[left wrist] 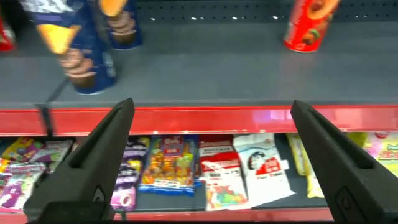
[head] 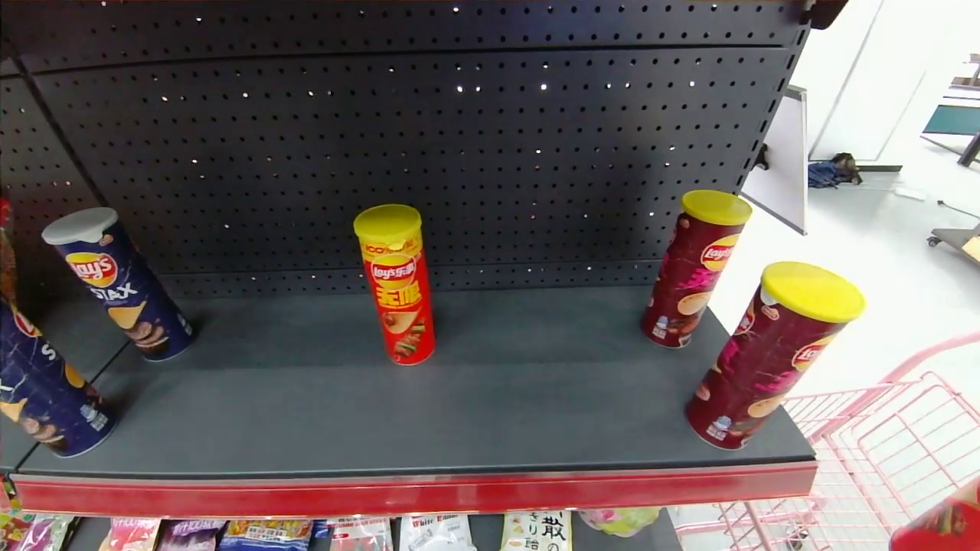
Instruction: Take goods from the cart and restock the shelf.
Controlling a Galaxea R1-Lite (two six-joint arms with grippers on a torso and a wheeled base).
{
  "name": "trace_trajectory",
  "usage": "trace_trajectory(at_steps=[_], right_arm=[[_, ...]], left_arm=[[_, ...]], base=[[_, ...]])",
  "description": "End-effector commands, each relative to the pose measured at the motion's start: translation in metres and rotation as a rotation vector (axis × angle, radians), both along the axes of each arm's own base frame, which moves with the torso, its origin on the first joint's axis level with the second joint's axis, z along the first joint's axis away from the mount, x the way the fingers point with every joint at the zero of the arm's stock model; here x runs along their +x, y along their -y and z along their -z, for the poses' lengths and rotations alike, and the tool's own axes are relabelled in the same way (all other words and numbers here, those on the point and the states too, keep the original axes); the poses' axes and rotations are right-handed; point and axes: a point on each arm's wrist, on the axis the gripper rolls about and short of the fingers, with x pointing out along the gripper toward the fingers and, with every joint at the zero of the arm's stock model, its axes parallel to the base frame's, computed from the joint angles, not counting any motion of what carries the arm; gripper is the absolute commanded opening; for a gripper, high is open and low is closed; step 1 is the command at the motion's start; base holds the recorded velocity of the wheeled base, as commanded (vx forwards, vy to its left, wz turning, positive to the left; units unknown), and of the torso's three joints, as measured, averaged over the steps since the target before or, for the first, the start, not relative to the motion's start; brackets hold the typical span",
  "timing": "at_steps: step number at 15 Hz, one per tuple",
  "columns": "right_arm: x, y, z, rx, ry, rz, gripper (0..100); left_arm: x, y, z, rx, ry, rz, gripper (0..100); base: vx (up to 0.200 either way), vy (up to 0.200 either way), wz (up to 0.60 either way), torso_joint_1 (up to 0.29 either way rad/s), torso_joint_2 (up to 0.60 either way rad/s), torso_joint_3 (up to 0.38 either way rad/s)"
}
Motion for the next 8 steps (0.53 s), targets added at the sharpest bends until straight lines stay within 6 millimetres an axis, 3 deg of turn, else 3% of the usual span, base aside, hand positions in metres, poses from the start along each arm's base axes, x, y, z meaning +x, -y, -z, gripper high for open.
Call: trace_trajectory(at_steps=[1,8], right_arm=[[-0.0001,0.0000,0.0001,0.000,0.000,0.000,0],[-0.0005,0.0000,0.0037,0.000,-0.009,-0.003,0]], left_arm=[[0.0001,0.0000,0.0001,0.001,-0.002,0.000,100],[0.0001,0.0000,0.0001,0.001,-0.002,0.000,100]], base=[[0.000,0.200,0.00,-0.002,-0.01,0.002],[0.000,0.200,0.00,0.004,0.00,0.001]])
